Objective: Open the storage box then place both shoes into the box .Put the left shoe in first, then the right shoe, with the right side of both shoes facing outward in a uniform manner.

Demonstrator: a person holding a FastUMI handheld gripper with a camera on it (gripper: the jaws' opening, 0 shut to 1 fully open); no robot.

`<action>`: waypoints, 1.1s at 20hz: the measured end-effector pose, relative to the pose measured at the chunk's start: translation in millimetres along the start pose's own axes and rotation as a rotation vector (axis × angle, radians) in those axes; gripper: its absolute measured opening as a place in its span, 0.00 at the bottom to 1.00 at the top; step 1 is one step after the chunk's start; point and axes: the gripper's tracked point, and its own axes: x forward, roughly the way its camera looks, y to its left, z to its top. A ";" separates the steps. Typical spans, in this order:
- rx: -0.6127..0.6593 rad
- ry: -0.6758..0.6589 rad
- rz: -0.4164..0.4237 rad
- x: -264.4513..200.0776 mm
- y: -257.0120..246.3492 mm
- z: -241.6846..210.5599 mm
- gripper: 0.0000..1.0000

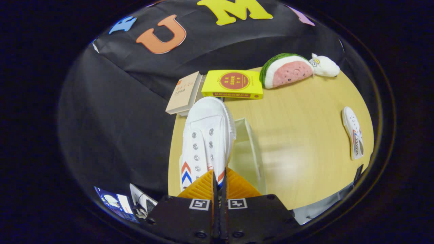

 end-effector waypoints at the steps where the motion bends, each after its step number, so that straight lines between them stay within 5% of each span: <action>1: -0.001 0.014 -0.011 12.0 5.1 -7.9 0.06; 15: 0.014 0.108 -0.081 111.1 18.9 -47.8 0.10; 20: -0.043 0.059 -0.059 105.4 29.0 -35.4 0.54; 22: -0.077 0.021 -0.058 92.8 28.0 -30.1 0.59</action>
